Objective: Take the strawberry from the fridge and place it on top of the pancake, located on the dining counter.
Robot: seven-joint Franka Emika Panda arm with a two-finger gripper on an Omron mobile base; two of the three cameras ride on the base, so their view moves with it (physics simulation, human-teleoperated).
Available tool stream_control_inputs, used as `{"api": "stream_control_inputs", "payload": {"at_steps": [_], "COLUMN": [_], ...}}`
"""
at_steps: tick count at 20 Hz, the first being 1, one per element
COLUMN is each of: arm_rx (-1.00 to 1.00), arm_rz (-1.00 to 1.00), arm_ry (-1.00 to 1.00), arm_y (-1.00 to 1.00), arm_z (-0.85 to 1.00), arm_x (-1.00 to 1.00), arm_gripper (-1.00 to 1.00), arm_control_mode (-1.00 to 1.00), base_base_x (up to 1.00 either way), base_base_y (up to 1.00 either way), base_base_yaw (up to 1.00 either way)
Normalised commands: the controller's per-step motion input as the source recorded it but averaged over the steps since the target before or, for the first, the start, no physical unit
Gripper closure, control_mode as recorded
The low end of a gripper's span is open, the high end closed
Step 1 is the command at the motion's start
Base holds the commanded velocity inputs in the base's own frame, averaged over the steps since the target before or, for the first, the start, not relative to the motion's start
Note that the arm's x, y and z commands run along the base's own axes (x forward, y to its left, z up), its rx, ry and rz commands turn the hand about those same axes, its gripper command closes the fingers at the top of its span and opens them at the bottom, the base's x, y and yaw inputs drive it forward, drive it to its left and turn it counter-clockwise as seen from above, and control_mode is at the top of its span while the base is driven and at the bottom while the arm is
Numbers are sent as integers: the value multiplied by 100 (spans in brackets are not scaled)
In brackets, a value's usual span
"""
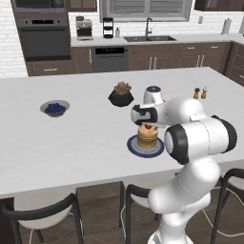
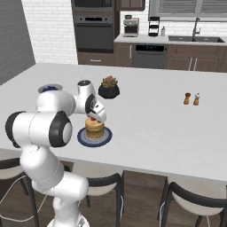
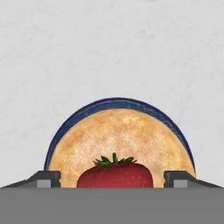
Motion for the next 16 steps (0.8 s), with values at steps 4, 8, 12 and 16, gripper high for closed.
{"api": "stream_control_inputs", "payload": {"at_steps": [4,8,12,16], "arm_rx": [0,0,0,0], "arm_rz": [0,0,0,0], "arm_ry": [0,0,0,0], "arm_y": [0,0,0,0], "arm_z": [1,43,56,29], "arm_x": [-4,-1,-9,-15], "arm_gripper": [-100,-100,-100,-100], "arm_control_mode": [-100,-100,-100,-100], "base_base_x": [0,0,0,0], "base_base_y": [0,0,0,0], "base_base_yaw": [0,0,0,0]}}
